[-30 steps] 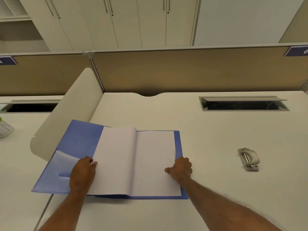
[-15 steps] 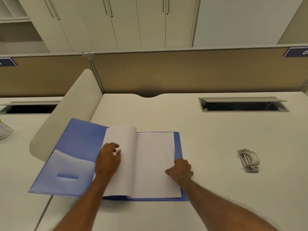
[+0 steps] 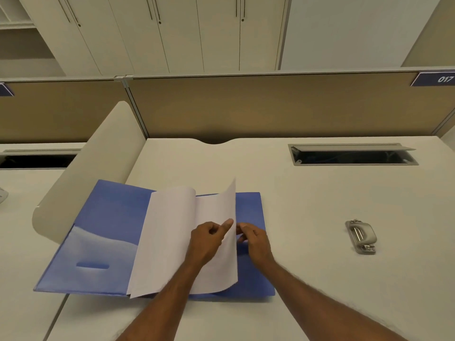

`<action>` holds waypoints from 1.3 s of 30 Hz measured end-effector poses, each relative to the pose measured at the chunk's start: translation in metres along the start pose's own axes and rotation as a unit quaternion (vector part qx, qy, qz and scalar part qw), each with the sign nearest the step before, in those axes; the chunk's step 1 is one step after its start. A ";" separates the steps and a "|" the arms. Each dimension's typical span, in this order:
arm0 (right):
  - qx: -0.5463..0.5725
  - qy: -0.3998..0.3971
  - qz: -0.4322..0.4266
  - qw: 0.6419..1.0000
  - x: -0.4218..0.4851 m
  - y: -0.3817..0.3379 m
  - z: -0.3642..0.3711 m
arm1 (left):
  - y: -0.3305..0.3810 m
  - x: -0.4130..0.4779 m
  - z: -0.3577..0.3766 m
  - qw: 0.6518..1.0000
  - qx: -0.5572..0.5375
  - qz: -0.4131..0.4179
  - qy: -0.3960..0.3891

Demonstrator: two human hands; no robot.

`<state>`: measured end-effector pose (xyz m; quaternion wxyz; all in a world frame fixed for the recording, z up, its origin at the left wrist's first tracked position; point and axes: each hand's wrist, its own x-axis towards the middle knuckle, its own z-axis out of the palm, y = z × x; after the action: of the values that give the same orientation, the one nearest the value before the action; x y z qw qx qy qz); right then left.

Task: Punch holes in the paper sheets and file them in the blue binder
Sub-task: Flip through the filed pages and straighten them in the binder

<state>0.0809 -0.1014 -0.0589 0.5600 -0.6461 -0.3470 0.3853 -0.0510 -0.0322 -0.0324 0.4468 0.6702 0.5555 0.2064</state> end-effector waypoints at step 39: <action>-0.459 -0.109 0.001 0.882 0.003 0.039 -0.024 | -0.105 0.004 -0.139 0.941 0.254 -0.069 0.211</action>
<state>0.1044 -0.1145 -0.0962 0.1590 -0.7851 -0.5431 0.2518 -0.2165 0.0216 -0.0487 0.1474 0.6626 0.7157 0.1641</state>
